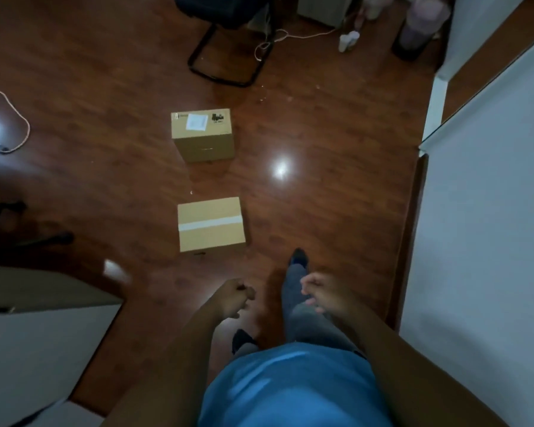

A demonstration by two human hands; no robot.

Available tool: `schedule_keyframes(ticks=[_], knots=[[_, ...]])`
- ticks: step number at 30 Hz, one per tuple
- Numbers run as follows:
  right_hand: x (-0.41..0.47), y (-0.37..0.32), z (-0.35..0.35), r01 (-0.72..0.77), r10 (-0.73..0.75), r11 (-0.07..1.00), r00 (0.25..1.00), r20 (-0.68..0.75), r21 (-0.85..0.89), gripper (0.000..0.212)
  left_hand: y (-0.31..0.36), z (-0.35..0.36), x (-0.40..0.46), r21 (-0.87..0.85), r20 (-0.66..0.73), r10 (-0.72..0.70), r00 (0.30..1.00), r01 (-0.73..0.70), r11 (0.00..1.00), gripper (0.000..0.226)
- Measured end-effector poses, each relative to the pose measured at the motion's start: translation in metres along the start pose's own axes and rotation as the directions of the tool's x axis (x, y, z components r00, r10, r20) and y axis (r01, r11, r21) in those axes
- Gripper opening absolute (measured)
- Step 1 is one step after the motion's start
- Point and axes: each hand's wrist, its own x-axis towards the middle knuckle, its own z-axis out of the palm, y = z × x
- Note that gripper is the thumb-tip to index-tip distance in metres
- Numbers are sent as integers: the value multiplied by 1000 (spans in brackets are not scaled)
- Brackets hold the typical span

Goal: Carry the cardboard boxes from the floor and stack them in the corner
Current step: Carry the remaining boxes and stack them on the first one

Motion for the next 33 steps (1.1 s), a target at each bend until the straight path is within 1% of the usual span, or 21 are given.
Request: schedule_keyframes(ticks=[2, 4, 7, 8, 10, 13, 16, 19, 21, 24, 25, 27, 28, 29, 31, 33], knots=[[34, -19, -17, 2, 0, 998, 1000, 29, -67, 18, 21, -22, 29, -31, -19, -39, 999, 39, 999, 24], [72, -43, -39, 6, -5, 995, 1000, 15, -100, 18, 39, -43, 56, -70, -61, -71, 996, 67, 995, 18], [121, -96, -84, 48, -44, 988, 998, 33, -144, 16, 84, -72, 82, -187, -125, -146, 981, 122, 975, 16], [133, -115, -98, 58, -55, 989, 998, 27, -134, 16, 103, -80, 88, -232, -142, -153, 978, 117, 966, 16], [162, -152, -123, 75, -75, 992, 997, 10, -97, 18, 142, -97, 107, -309, -187, -114, 976, 51, 950, 16], [204, -199, -153, 39, -40, 997, 999, -12, -61, 21, 202, -123, 129, -383, -252, -62, 966, -40, 923, 16], [245, -237, -169, -1, 3, 991, 1000, 15, -137, 17, 242, -150, 155, -446, -296, -62, 953, -80, 891, 17], [294, -279, -185, -18, 31, 973, 998, 49, -231, 12, 275, -185, 195, -528, -276, -132, 952, -36, 848, 17], [328, -313, -201, 2, 24, 949, 997, 79, -315, 11, 296, -209, 223, -553, -275, -163, 947, -17, 833, 17], [377, -382, -239, 18, 17, 926, 996, 91, -377, 13, 341, -253, 255, -596, -279, -160, 947, -39, 802, 12], [390, -406, -249, 11, 20, 931, 997, 81, -365, 15, 359, -268, 261, -624, -282, -158, 946, -56, 779, 10], [425, -455, -260, 15, -6, 958, 999, 31, -288, 17, 391, -302, 277, -668, -317, -131, 939, -123, 734, 10], [443, -478, -262, 30, -26, 969, 1000, 18, -244, 18, 404, -319, 285, -672, -340, -120, 933, -152, 725, 10], [460, -501, -262, 49, -48, 975, 999, 10, -216, 19, 416, -335, 293, -655, -364, -117, 924, -164, 737, 10], [490, -542, -257, 72, -68, 977, 997, 28, -200, 18, 434, -360, 305, -629, -384, -134, 913, -153, 762, 9], [520, -574, -245, 92, -70, 967, 993, 99, -239, 18, 443, -379, 322, -633, -400, -158, 903, -147, 760, 11]])
